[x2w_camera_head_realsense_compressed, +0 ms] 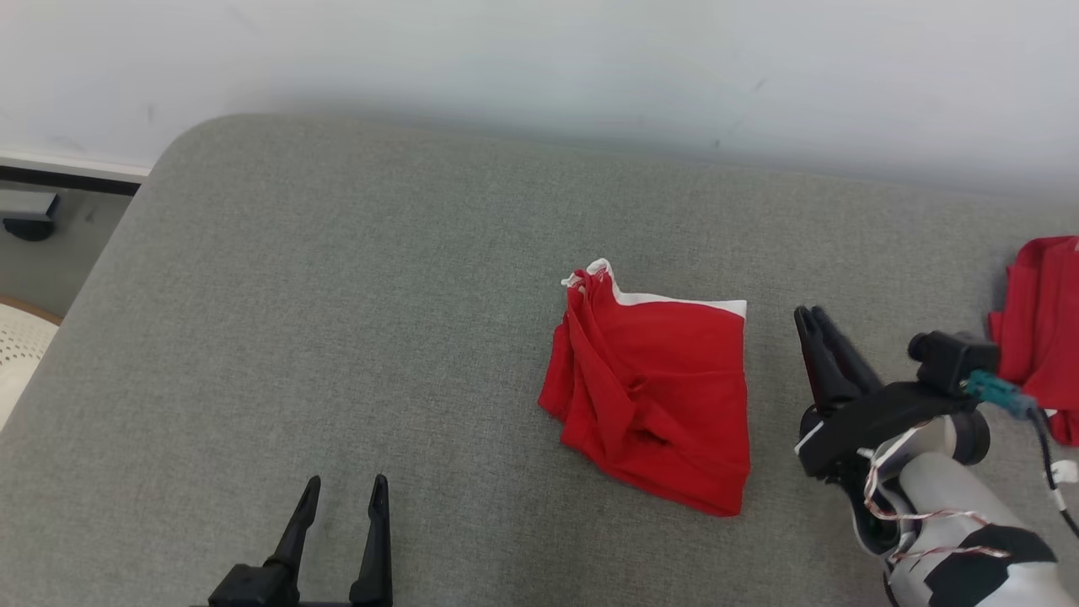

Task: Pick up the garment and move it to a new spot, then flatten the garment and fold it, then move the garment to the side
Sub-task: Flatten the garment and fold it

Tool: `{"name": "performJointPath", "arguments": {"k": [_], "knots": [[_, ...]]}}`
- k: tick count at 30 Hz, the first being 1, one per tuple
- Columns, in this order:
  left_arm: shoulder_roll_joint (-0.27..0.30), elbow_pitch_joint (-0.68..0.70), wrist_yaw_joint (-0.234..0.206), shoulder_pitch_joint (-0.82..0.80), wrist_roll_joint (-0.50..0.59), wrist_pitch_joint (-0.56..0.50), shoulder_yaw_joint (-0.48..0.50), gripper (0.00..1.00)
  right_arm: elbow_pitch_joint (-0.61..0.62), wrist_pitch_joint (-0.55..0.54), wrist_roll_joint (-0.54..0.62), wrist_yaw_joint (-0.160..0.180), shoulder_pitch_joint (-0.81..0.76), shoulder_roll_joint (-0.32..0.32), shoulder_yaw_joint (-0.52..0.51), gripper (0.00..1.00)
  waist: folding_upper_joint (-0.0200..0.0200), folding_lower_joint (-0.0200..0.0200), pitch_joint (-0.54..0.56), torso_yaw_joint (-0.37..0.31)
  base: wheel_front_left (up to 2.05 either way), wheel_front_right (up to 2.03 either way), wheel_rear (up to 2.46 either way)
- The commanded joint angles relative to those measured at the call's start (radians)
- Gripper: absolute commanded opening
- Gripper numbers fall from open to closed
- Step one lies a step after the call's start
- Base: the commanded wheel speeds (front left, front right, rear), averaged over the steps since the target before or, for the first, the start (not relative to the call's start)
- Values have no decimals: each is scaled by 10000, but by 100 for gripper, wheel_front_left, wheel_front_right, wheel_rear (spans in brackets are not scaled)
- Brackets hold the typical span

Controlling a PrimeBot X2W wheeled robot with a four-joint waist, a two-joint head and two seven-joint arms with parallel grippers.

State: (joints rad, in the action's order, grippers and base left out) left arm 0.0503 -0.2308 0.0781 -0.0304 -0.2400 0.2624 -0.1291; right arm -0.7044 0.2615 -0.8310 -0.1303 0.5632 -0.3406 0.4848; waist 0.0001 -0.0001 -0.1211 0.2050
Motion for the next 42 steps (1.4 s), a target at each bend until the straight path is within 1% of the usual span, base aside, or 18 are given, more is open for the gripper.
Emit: {"name": "performJointPath", "arguments": {"k": [1,4,8,10,17,22,28,32,36,42], "knots": [[0,66,-37,-138,61,28,-21,100,-25,39,239,-5,-118,94,-66,0,-1,1,-70,48,0,0,0],[0,77,-37,-182,146,28,-86,100,-63,41,821,-5,-314,382,-263,0,-1,1,-191,142,0,0,0],[0,79,-48,-363,137,28,-170,100,-141,42,1908,-5,-337,618,-245,0,-1,1,-327,371,0,0,0],[1,91,-61,-381,111,28,-212,100,-228,42,2210,-5,-386,819,-299,0,-1,1,-395,500,0,0,0],[0,82,-121,-492,16,28,-434,100,-826,42,3171,-5,-311,1164,-228,0,-1,1,-599,982,0,0,0],[0,58,-154,-541,-82,28,-495,100,-1084,32,3469,-5,-353,1474,-41,0,-1,1,-662,1257,0,0,0],[0,100,-167,-514,-102,28,-544,100,-892,29,3676,-5,-452,1923,277,0,-1,1,-714,1424,0,0,0],[0,85,-137,-516,-108,28,-565,100,-758,26,3665,-5,-532,2274,534,0,-1,1,-715,1499,0,0,0],[0,66,-158,-550,-138,28,-657,100,-662,26,3588,-5,-565,2468,703,0,-1,1,-709,1573,0,0,0],[0,36,-211,-491,-165,28,-689,100,-759,26,3308,-5,-643,2726,1262,0,-1,1,-645,1577,0,0,0]]}}
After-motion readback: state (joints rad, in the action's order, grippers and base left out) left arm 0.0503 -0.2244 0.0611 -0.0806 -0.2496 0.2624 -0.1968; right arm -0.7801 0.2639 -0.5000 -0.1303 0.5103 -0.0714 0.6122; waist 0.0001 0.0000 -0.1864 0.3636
